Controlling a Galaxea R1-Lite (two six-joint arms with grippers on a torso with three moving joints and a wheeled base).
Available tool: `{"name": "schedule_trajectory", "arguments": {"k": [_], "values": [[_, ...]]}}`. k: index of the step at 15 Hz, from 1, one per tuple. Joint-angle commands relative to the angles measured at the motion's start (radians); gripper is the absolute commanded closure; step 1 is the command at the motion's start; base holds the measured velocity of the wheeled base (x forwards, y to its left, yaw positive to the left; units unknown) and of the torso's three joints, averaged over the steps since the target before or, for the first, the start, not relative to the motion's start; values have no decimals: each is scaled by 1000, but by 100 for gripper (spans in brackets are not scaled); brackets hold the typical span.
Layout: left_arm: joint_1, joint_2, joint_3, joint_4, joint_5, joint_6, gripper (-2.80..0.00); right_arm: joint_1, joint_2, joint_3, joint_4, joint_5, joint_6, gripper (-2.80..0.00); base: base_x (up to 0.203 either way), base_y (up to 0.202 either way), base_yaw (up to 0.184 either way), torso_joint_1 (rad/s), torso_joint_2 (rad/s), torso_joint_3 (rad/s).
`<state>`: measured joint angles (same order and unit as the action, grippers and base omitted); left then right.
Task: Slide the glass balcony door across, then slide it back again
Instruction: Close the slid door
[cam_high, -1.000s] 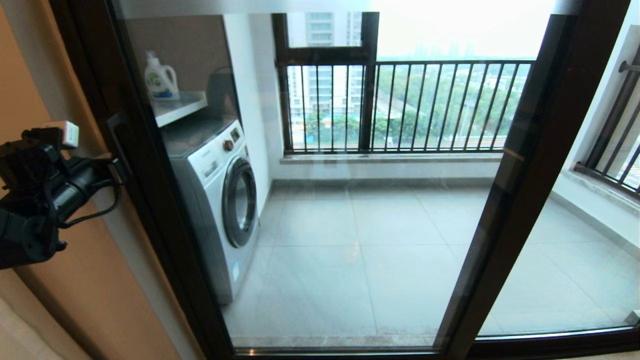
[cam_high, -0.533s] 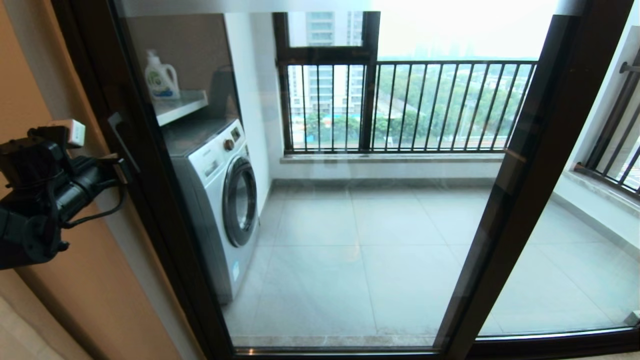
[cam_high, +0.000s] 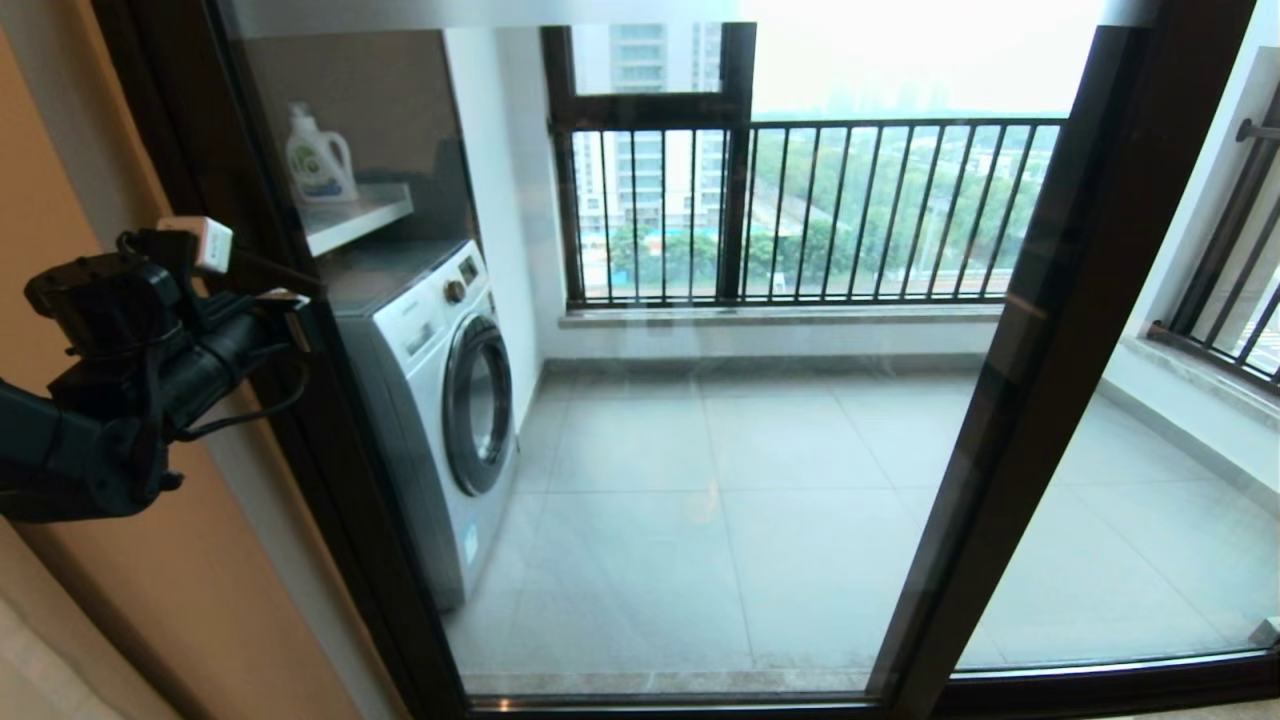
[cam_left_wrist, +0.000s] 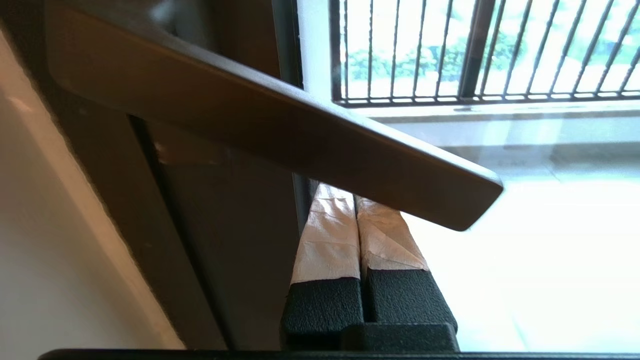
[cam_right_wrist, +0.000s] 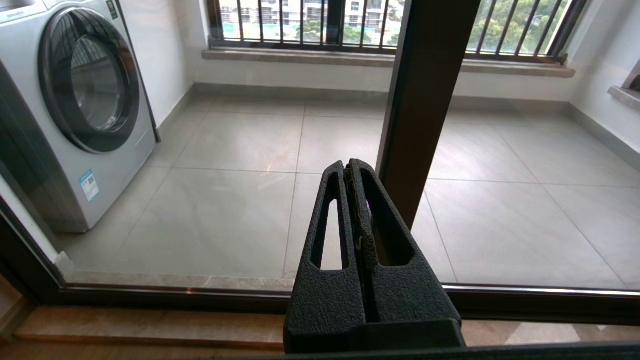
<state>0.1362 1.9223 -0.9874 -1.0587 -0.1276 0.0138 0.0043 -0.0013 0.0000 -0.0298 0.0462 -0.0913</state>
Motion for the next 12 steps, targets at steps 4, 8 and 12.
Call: {"name": "schedule_trajectory", "arguments": {"k": [4, 8, 12], "values": [[-16, -12, -49, -7, 5, 0, 0, 0, 1, 12, -1, 1, -1, 0, 0, 0, 0, 0, 0, 0], [-43, -40, -65, -7, 16, -2, 0, 0, 1, 12, -1, 0, -1, 0, 0, 0, 0, 0, 0, 0], [-46, -43, -20, -8, 28, -1, 0, 0, 1, 12, -1, 0, -1, 0, 0, 0, 0, 0, 0, 0]]}}
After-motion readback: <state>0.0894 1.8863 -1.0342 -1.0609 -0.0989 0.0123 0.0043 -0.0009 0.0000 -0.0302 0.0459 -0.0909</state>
